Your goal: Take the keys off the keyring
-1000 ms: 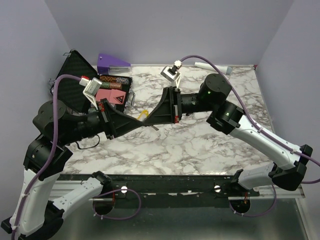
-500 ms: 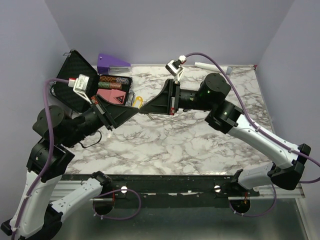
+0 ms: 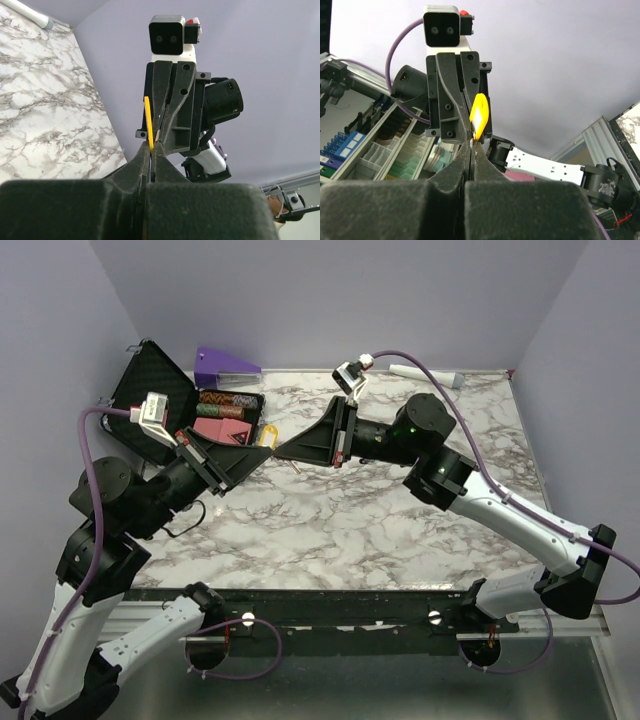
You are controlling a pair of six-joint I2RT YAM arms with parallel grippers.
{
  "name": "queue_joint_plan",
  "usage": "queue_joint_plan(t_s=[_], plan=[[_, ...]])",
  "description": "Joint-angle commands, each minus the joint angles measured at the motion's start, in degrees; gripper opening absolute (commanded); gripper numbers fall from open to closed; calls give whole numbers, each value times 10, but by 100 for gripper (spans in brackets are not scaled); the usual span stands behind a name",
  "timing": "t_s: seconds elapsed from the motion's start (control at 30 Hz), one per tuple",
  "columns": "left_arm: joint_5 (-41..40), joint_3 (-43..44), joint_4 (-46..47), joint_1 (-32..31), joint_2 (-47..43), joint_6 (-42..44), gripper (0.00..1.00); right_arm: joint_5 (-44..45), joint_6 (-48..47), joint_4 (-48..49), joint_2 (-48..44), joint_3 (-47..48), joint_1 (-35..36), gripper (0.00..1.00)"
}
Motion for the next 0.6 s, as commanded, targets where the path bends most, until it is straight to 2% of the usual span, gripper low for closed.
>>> queue_joint_plan(t_s=[0.0,0.1,0.57], plan=[[-27,9,48,-19,12,-12,0,22,8,10,3,-14,5,1],[-27,15,52,-23,15,-4,2,31,5,10,-6,-19,5,1],[-21,39,-5,-23,10,57,64,51,-16,-25,-41,-35,5,1]])
